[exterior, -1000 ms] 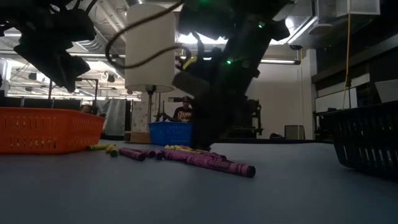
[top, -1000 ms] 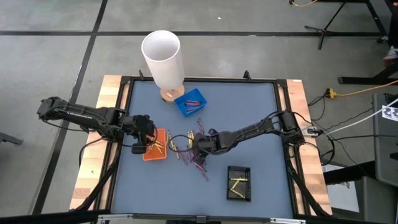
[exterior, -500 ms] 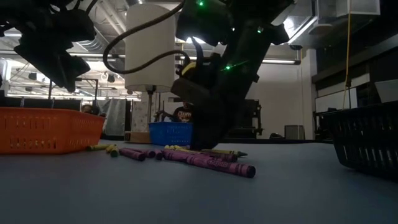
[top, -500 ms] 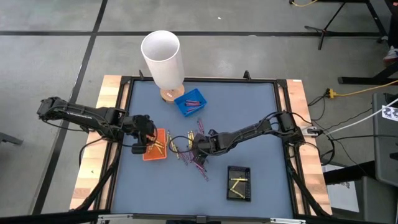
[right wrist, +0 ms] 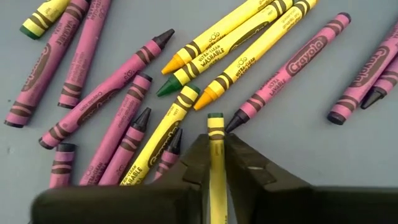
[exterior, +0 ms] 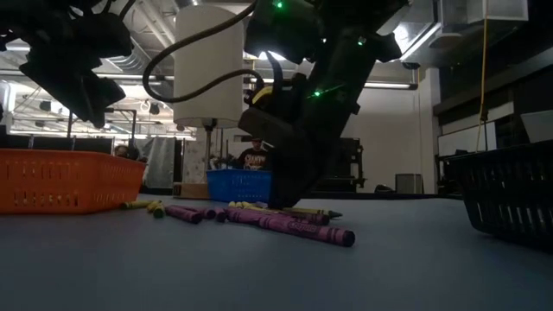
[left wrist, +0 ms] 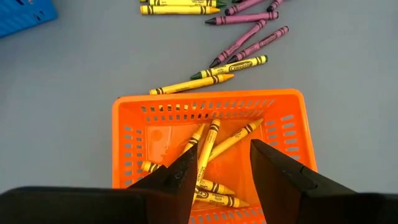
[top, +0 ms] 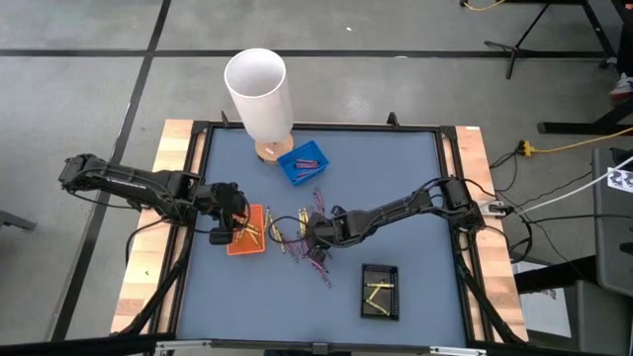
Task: Sort crayons
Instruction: Put the green crayon into the black bin
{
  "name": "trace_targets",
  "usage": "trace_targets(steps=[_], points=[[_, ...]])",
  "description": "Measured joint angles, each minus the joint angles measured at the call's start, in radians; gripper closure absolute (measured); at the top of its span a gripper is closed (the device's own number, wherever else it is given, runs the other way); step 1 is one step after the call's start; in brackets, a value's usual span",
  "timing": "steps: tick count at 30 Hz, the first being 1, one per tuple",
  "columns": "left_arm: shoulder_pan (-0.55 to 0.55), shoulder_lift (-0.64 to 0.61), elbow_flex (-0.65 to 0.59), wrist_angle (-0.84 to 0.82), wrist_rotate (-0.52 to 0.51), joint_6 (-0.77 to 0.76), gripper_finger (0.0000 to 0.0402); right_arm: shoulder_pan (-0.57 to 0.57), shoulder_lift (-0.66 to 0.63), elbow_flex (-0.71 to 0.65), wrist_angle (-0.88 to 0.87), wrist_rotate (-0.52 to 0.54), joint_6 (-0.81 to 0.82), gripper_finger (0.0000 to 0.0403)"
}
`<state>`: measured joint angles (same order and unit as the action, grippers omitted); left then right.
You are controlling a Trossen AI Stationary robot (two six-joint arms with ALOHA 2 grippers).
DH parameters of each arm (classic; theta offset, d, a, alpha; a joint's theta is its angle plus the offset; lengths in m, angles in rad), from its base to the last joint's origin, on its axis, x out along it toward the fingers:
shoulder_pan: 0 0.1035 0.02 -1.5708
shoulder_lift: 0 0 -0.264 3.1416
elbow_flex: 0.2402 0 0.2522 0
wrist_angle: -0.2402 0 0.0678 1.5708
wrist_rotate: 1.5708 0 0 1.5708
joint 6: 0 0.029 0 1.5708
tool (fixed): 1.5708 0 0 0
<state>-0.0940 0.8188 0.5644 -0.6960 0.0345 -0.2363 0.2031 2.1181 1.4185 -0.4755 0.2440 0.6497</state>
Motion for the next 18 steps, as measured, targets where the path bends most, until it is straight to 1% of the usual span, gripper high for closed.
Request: trace_targets(steps=[6, 12, 15, 18], points=[[0.0, 0.0, 0.0, 0.0, 0.0, 0.0, 0.0271, 0.0, 0.0, 0.0, 0.0, 0.0, -0.004, 0.0381], [0.0, 0.0, 0.0, 0.0, 0.0, 0.0, 0.0271, 0.0, 0.0, -0.001, 0.001, -0.003, -0.004, 0.0378], [0.0, 0.0, 0.0, 0.0, 0.0, 0.0, 0.0271, -0.002, -0.004, 0.0, 0.0, -0.028, -0.004, 0.0378], [0.0, 0.0, 0.0, 0.0, 0.0, 0.0, 0.0271, -0.003, -0.002, 0.035, -0.056, -0.051, -0.018, 0.0378]])
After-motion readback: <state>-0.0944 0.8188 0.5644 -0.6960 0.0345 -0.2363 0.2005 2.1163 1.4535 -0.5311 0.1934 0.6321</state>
